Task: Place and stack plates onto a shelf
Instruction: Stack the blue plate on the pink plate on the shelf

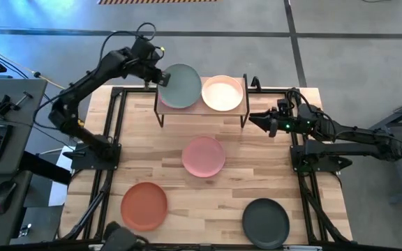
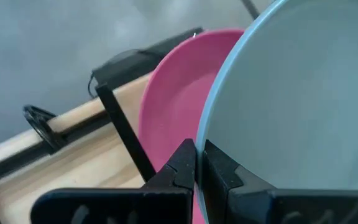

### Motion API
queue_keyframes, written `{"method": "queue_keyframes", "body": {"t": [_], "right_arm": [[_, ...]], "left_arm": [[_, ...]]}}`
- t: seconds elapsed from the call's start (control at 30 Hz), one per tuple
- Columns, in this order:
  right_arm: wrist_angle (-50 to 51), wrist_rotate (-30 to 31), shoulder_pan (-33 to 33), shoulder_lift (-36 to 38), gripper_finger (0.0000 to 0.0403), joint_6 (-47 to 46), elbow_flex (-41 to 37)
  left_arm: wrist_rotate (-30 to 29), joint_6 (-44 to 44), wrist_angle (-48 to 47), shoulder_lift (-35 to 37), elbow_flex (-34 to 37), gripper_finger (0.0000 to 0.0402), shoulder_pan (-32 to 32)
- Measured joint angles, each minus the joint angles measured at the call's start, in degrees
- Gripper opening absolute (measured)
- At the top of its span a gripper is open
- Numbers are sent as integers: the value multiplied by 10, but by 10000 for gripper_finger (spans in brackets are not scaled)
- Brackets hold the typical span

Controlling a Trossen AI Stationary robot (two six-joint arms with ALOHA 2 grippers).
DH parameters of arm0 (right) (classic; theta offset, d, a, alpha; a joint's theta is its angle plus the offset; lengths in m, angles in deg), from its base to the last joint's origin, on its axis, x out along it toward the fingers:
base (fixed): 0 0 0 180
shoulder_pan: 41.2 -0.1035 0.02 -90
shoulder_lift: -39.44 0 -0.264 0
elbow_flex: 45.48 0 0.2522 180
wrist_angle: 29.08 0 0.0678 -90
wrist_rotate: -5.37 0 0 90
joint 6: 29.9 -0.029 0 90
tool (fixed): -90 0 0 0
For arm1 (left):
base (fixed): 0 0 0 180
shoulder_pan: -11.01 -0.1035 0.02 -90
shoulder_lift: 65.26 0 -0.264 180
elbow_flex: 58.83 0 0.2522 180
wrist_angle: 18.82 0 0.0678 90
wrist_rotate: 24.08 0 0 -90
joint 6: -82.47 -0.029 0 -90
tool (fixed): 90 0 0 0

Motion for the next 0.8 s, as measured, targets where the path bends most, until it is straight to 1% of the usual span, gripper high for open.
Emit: {"method": "queue_keyframes", "body": {"t": [0.1,0.33,0.63,0.8], "right_arm": [[0,-10,0,0,177,0,0],[0,-19,0,0,177,0,0],[0,-19,0,0,177,20,0],[0,-19,0,0,177,21,0]], "left_arm": [[23,-1,1,-27,0,0,-11],[13,3,12,-62,0,3,-17],[14,-10,21,-60,0,24,-20],[19,-21,21,-45,0,56,-24]]}}
